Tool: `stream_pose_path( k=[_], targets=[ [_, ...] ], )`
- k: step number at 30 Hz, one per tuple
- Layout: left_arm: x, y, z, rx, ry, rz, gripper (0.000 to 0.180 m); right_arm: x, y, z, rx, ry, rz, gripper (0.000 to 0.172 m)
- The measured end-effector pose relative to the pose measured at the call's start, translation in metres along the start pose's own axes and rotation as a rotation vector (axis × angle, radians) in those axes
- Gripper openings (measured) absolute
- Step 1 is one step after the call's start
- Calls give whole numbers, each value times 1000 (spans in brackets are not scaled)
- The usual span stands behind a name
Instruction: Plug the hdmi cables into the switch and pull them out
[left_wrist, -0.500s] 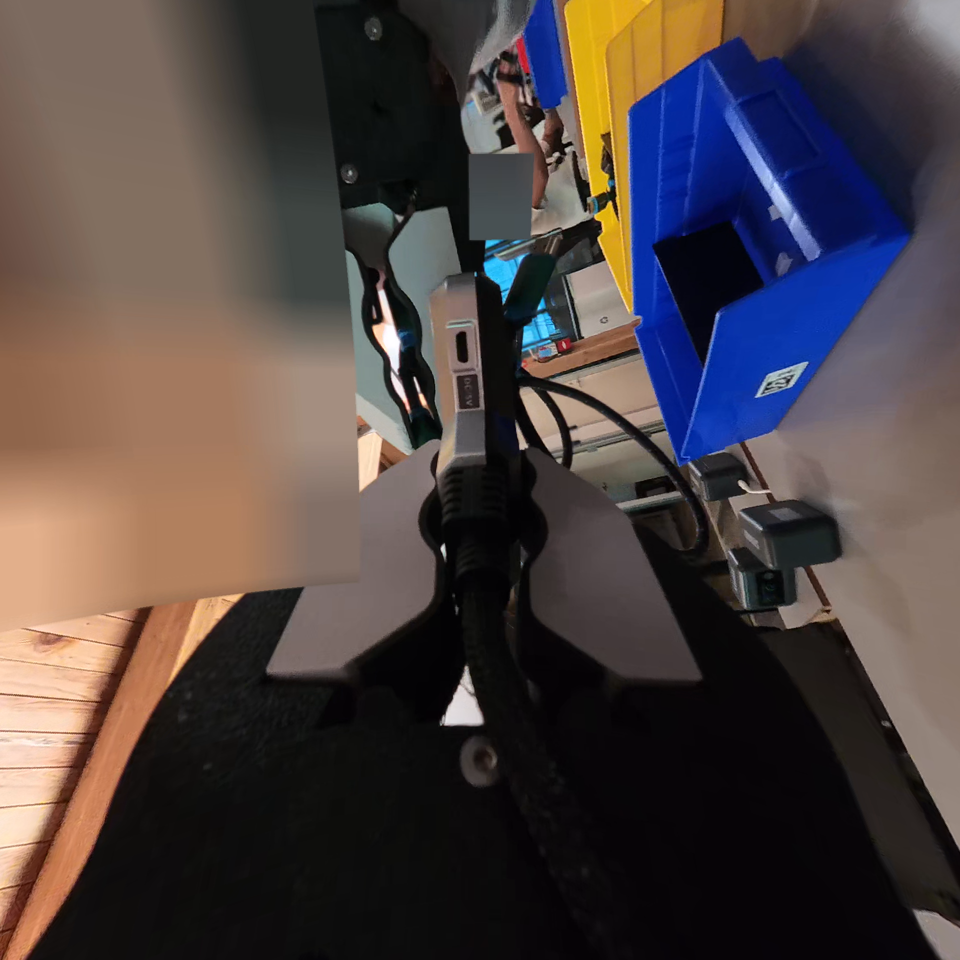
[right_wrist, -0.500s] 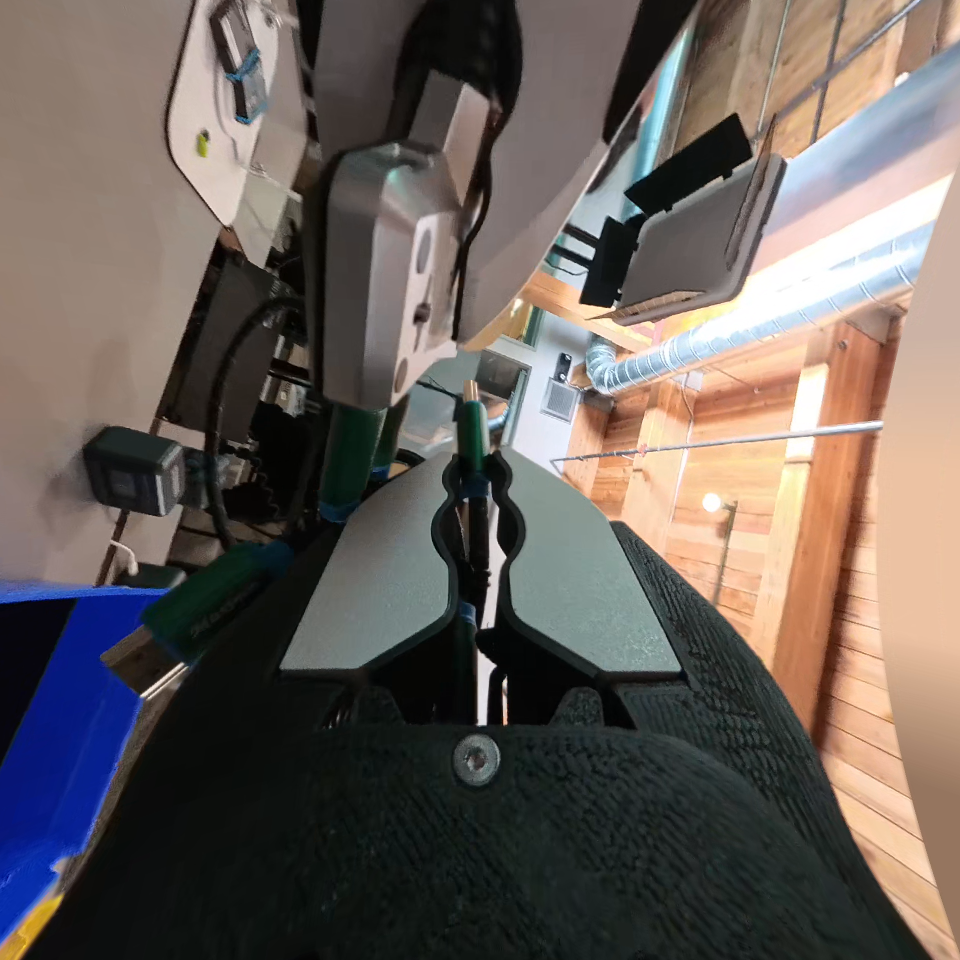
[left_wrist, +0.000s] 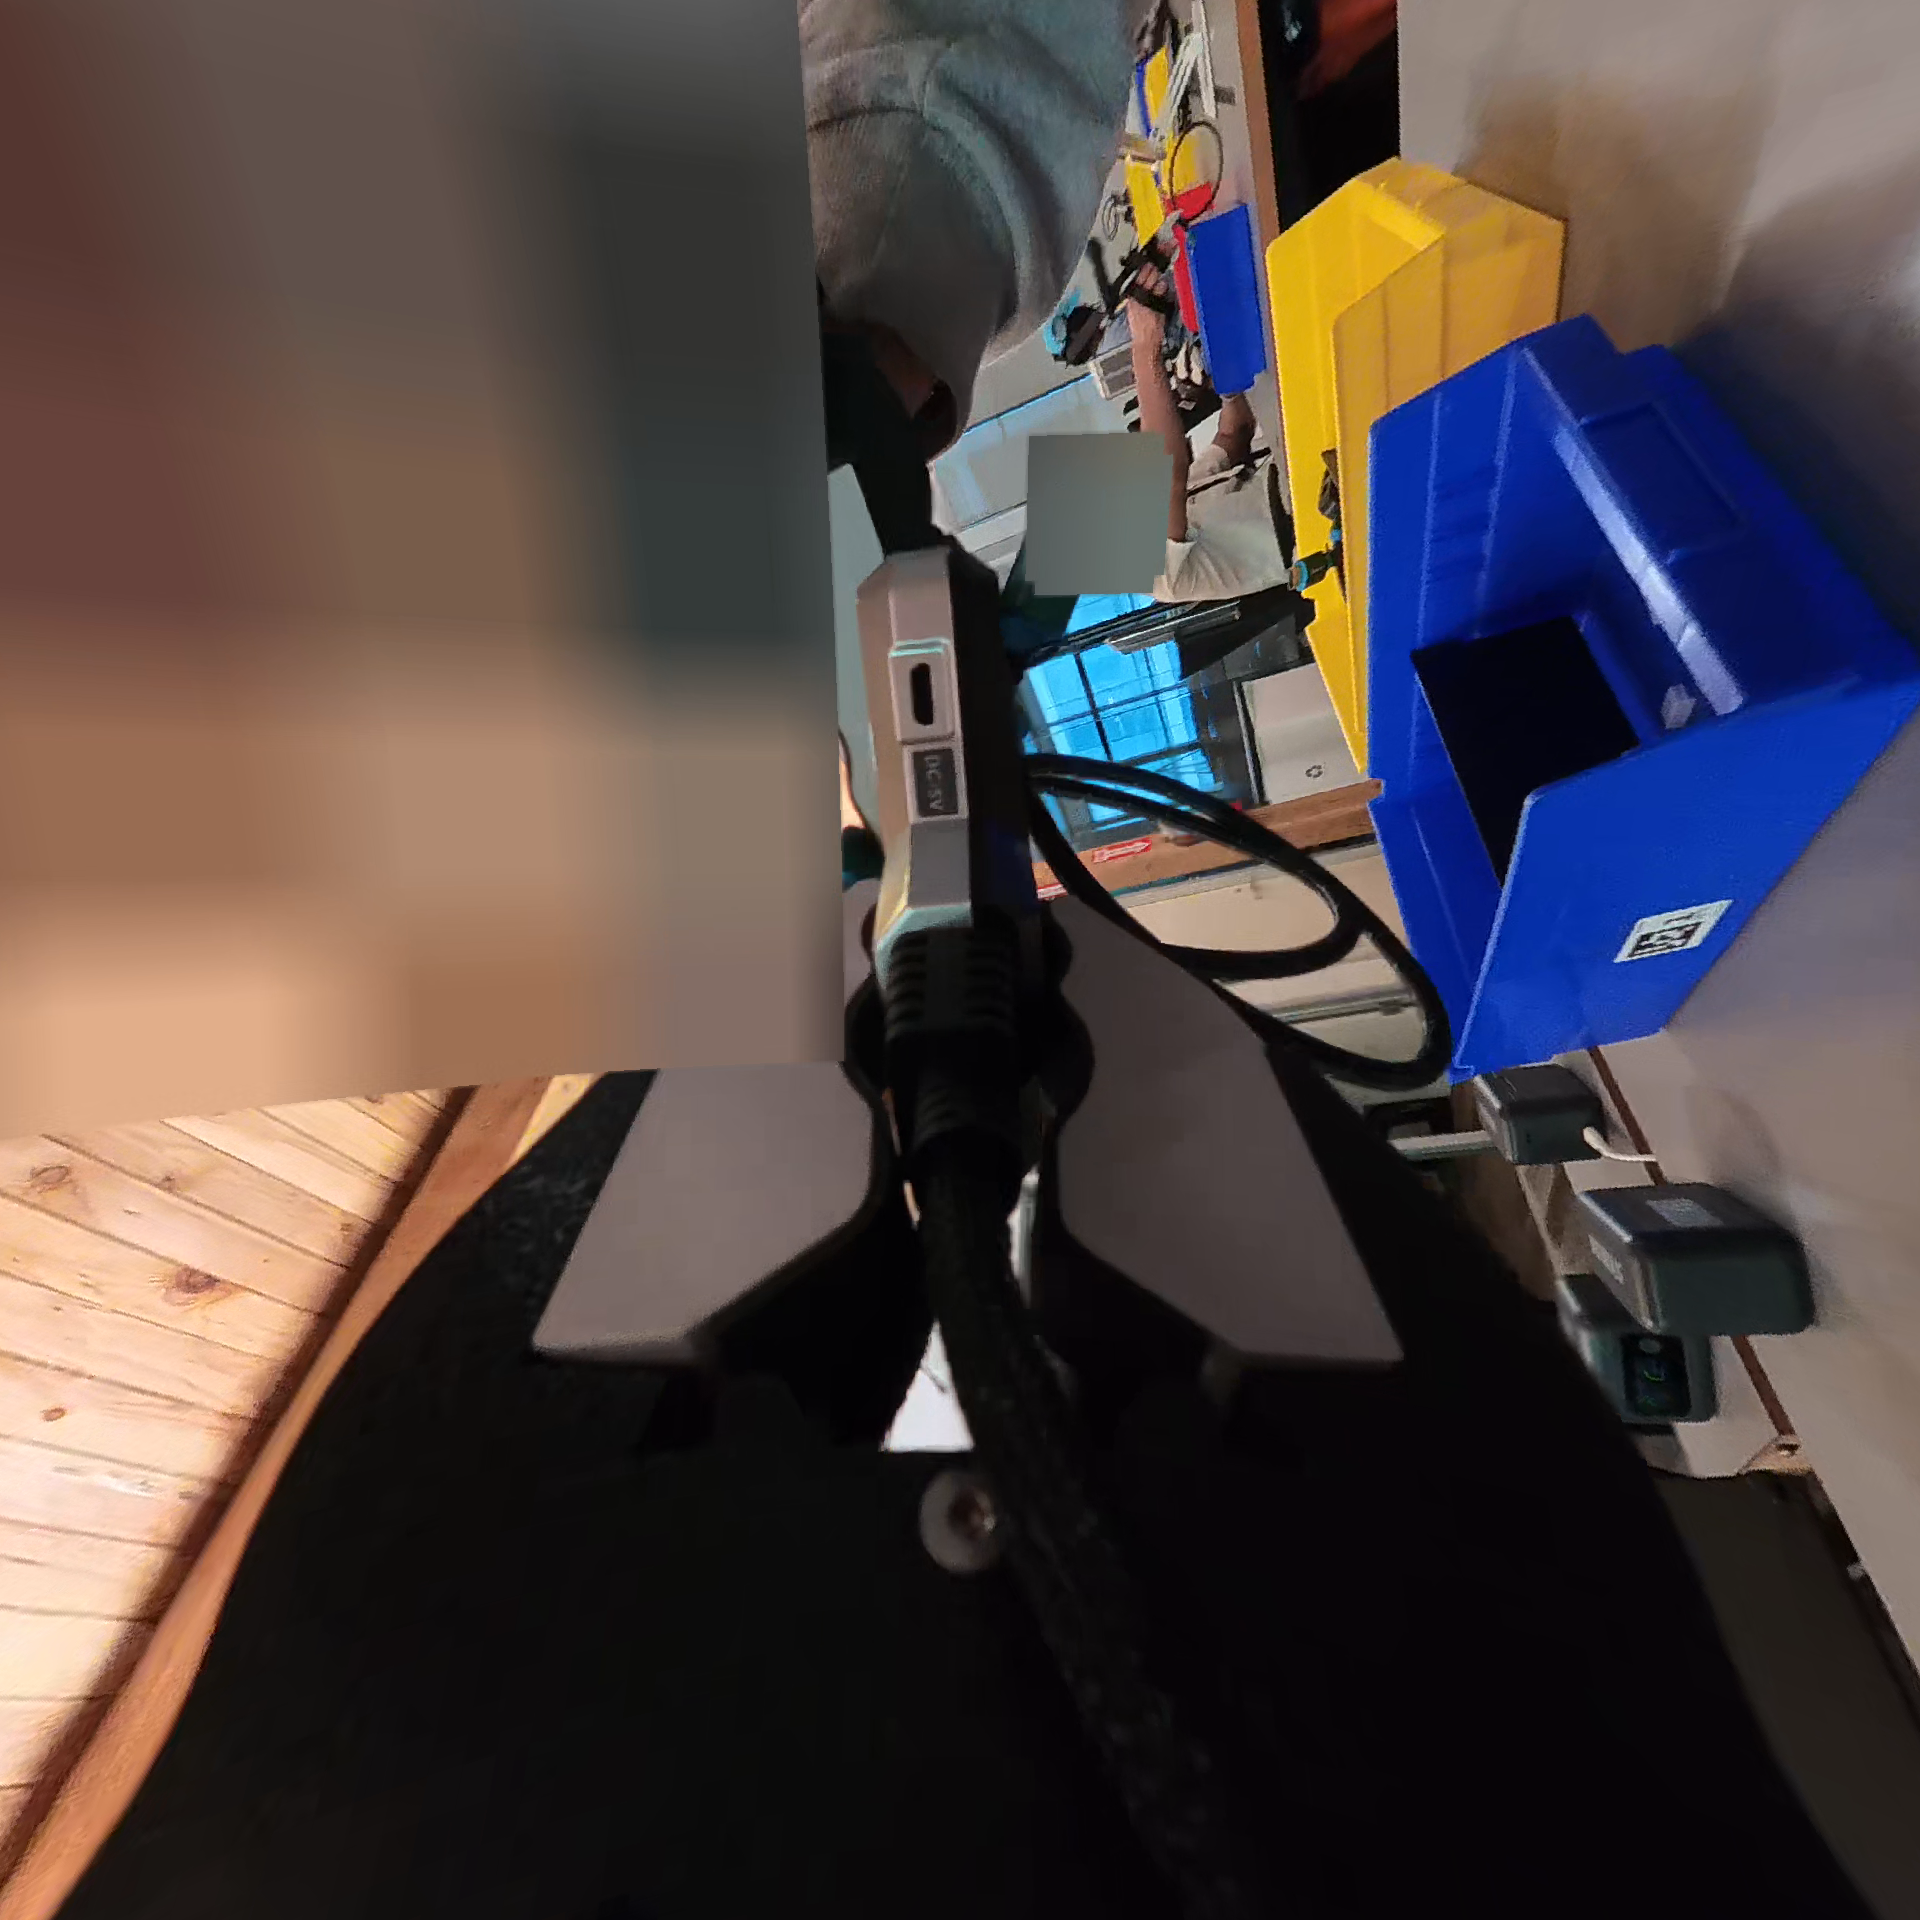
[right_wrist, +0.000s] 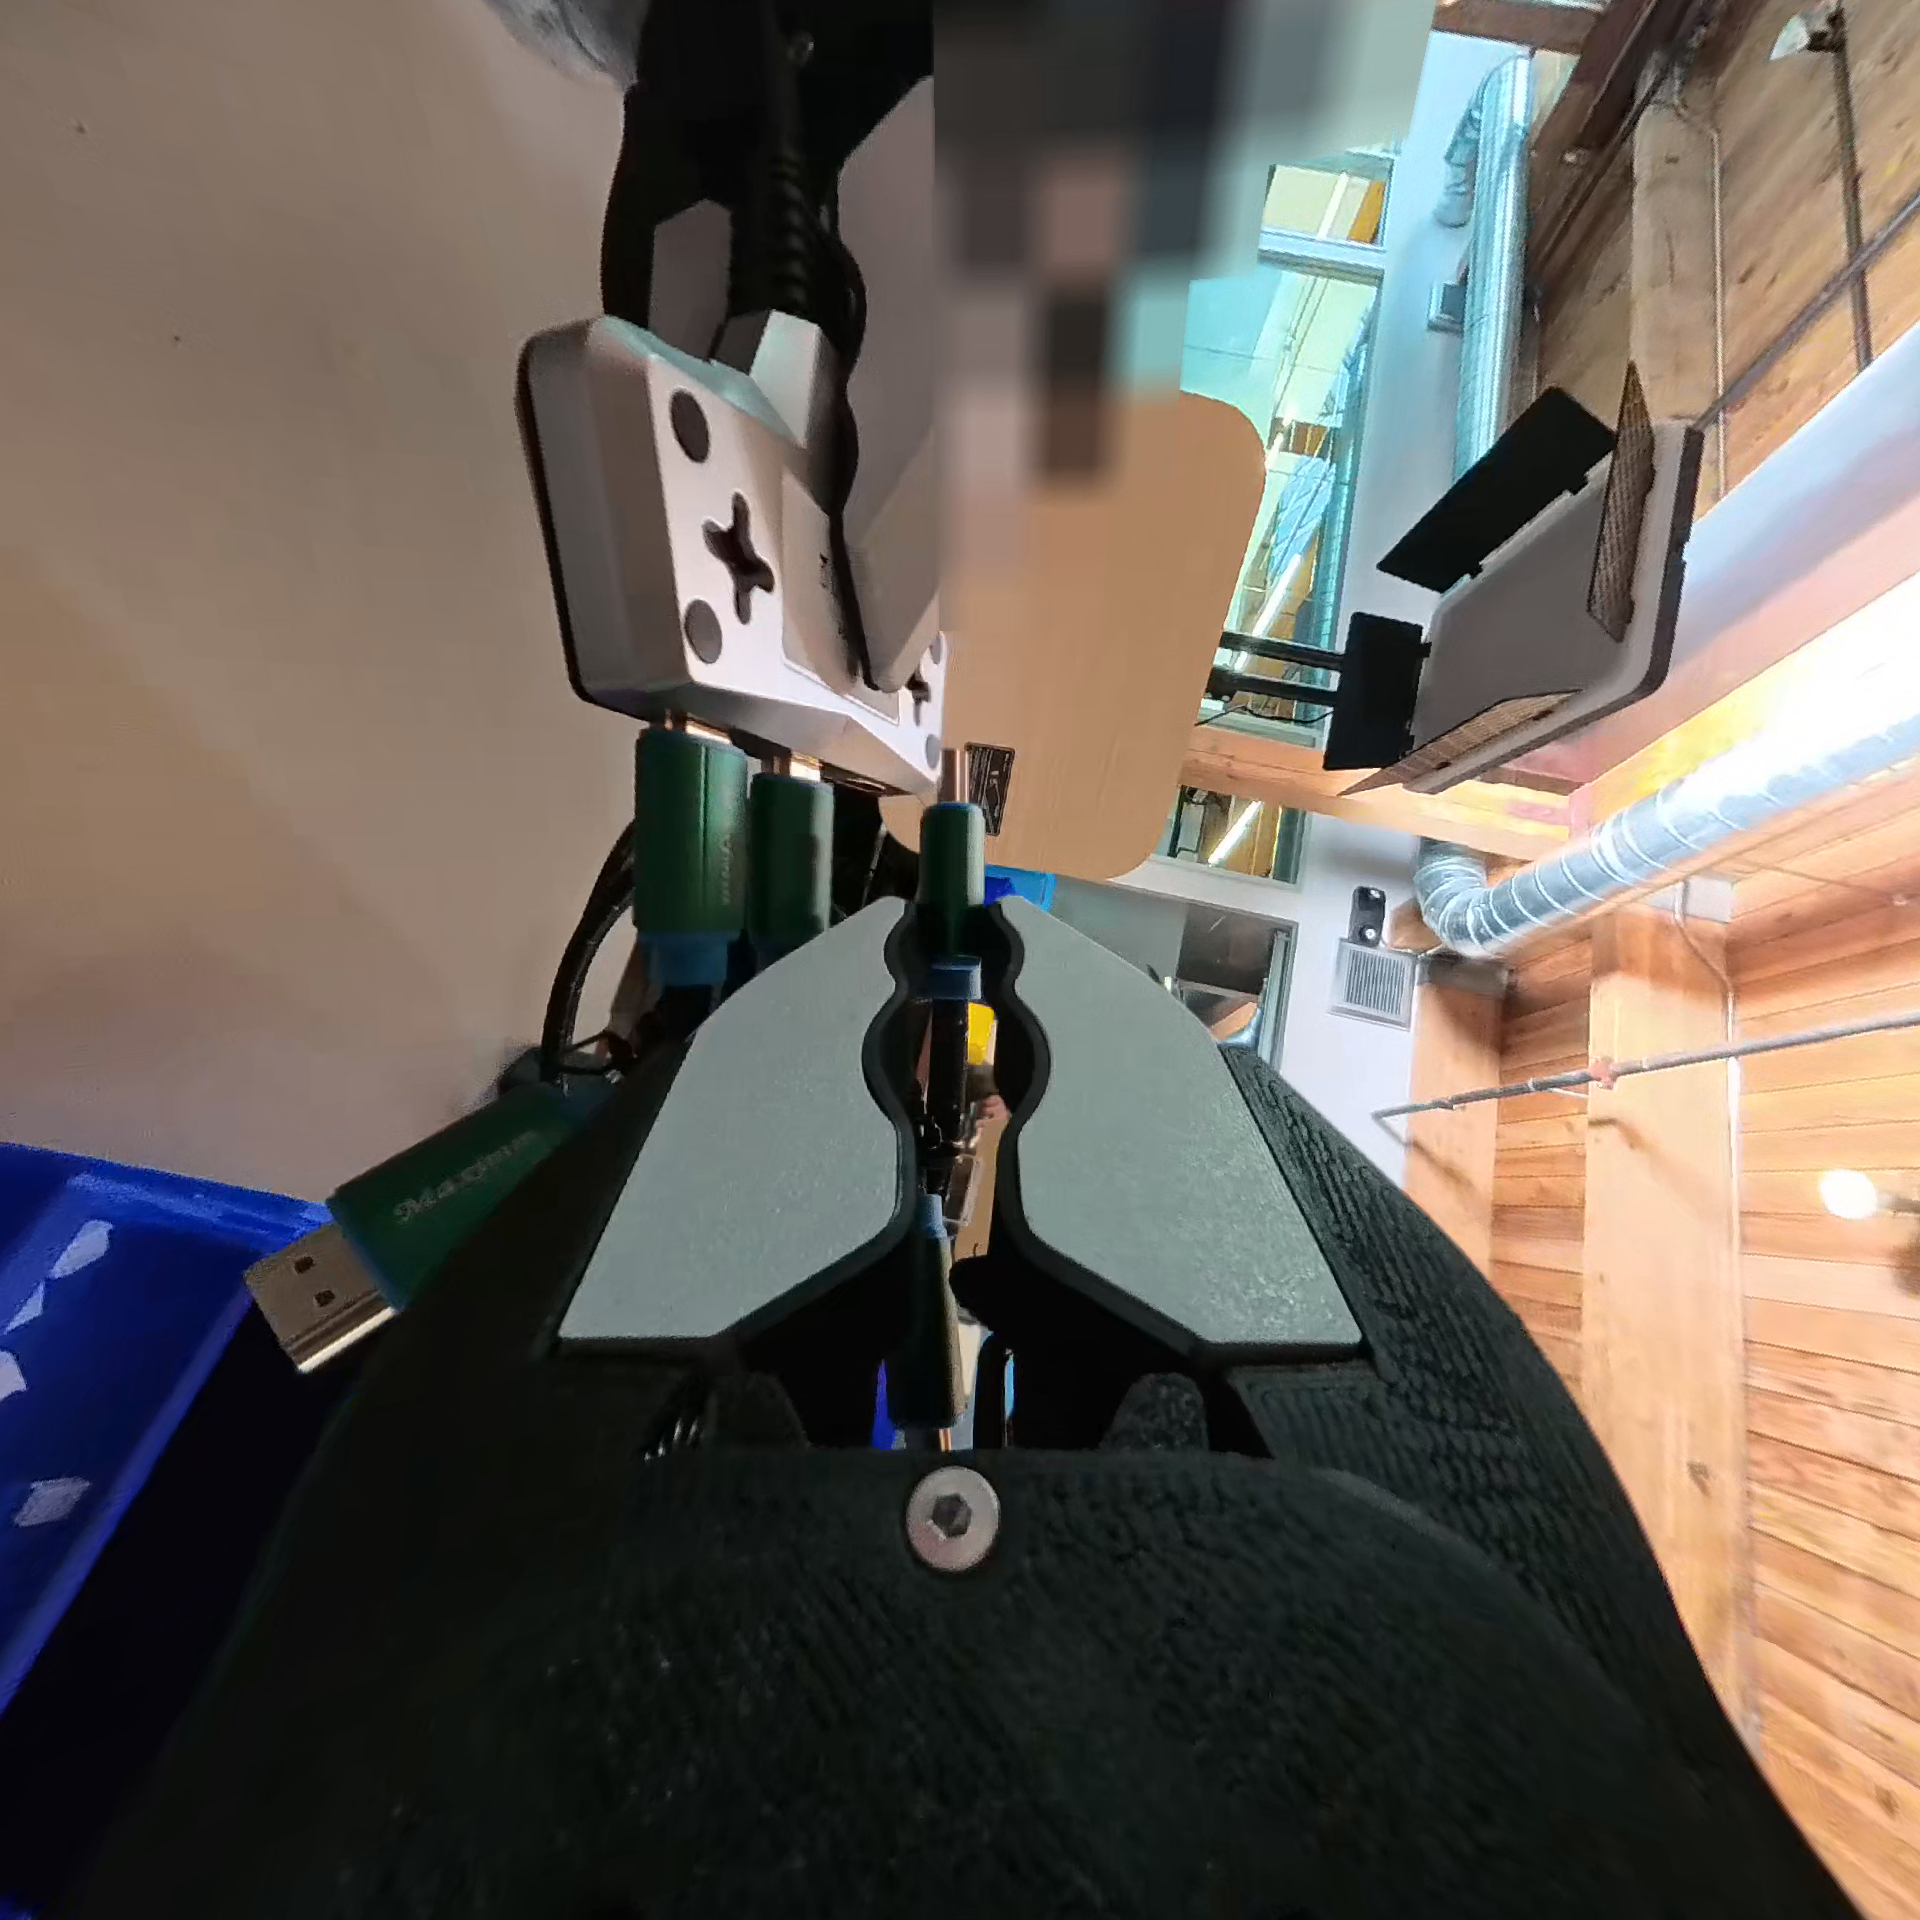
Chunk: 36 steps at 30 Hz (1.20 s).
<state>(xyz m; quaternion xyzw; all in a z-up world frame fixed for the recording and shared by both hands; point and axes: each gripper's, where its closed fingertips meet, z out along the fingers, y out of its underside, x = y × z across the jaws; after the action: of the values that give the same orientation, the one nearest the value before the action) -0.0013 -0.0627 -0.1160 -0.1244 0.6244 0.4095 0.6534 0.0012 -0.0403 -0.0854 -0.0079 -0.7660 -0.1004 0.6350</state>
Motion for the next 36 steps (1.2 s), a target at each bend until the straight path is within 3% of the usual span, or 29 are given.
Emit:
stream_pose_path(
  k=[1,10,14,18,22,25,29,36],
  targets=[
    [3,0,0,6,17,-5,24,1,2,-1,4,7,32,11],
    [19,12,2,-16,73,-27,24,45,56,-30,19,277,264,10],
    [20,15,1,-18,78,-46,24,46,63,-36,13,313,239,11],
    [25,18,2,-9,106,-114,23,54,59,-41,46,368,331,10],
    [21,6,3,48,102,-178,23,41,61,-19,-65,333,289,11],
    [17,6,0,49,99,-181,23,21,56,-8,-62,243,163,10],
    [9,8,-6,57,82,-198,23,-1,47,-4,-48,116,39,10],
    [3,-5,-4,78,49,-136,23,-16,50,-2,-195,-9,-152,10]
  ],
)
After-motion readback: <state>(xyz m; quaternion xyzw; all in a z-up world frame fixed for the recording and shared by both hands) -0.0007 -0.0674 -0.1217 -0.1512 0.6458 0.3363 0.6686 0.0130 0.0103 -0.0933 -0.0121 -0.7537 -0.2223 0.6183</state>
